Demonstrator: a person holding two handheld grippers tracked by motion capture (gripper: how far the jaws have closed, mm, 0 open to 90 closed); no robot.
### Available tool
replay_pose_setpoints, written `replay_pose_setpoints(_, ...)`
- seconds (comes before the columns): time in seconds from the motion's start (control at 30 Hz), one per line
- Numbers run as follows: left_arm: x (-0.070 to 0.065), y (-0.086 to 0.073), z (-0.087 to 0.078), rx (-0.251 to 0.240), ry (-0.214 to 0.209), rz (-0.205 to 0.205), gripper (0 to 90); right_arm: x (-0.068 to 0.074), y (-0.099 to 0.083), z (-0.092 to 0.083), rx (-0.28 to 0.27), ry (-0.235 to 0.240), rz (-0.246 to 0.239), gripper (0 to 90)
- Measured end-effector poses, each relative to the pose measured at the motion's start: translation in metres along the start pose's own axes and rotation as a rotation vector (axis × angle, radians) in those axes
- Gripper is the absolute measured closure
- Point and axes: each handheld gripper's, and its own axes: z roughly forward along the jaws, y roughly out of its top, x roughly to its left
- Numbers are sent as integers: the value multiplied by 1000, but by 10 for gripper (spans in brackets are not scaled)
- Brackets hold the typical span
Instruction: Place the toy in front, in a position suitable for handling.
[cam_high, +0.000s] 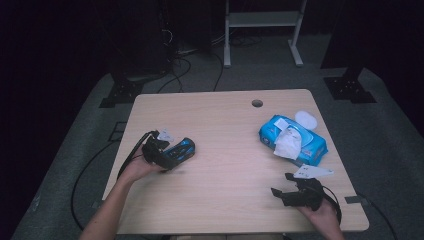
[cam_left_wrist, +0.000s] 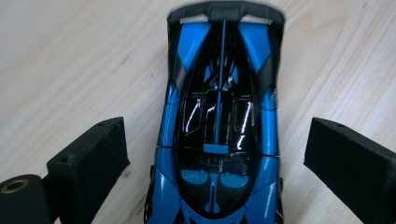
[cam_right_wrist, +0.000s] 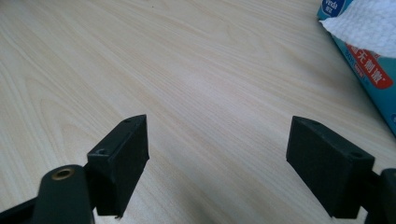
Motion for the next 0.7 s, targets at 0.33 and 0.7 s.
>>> replay_pose_setpoints(0.33, -1, 17, 14, 94, -23, 40, 56, 0, 0, 1, 8, 8, -5, 201)
replay_pose_setpoints(0.7, 4, 16, 28, 154, -56, 4, 120, 1, 0, 1, 11, 16, -14, 201)
